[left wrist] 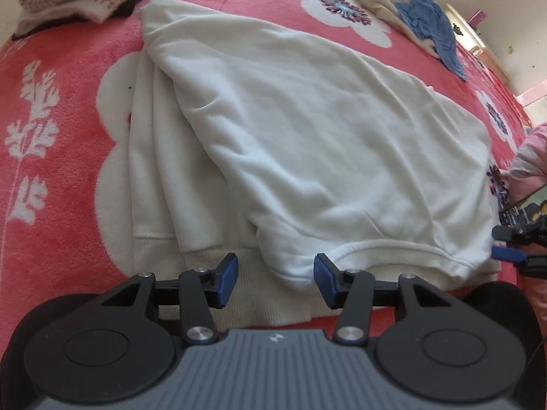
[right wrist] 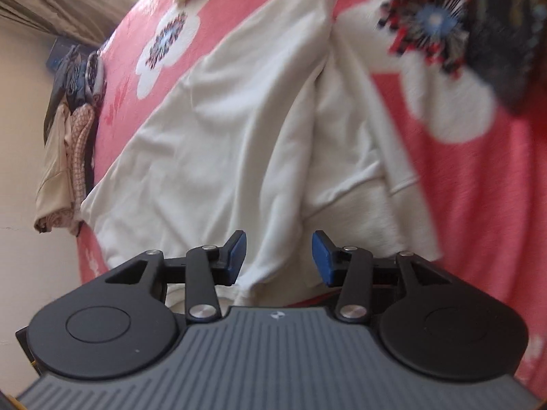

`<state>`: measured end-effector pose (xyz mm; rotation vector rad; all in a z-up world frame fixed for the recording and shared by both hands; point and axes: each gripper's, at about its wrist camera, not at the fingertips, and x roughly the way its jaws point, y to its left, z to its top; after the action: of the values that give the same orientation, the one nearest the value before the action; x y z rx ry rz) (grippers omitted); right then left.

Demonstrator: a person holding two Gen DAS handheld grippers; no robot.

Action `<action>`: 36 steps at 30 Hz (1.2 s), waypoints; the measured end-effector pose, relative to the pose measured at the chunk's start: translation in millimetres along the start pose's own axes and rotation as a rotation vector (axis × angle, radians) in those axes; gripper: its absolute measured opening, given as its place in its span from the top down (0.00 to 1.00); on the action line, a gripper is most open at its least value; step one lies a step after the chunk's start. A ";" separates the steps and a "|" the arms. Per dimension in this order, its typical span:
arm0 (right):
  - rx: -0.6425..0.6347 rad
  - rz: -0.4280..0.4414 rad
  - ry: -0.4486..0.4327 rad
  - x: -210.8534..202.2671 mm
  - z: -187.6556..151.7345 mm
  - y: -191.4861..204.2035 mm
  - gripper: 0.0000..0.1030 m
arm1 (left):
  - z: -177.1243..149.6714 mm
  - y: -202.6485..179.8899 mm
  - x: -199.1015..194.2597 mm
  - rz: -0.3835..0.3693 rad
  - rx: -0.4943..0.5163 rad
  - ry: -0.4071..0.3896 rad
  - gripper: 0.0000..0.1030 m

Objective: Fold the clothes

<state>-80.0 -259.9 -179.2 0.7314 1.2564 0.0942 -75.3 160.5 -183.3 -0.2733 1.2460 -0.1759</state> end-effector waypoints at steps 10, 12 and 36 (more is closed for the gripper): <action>-0.091 -0.024 0.019 18.0 -1.8 9.3 0.89 | 0.8 -7.6 3.3 0.024 0.027 -0.057 0.84; -0.119 -0.029 0.005 16.5 -1.8 10.8 0.94 | -0.9 -9.1 -1.1 0.026 0.033 -0.069 0.87; -0.446 -0.244 -0.003 0.1 7.7 48.3 0.89 | -6.1 -13.7 -22.8 0.114 0.177 0.034 0.63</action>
<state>-57.7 -226.0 -152.0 0.1915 1.2551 0.1667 -87.9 153.1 -160.3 -0.0464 1.2670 -0.1913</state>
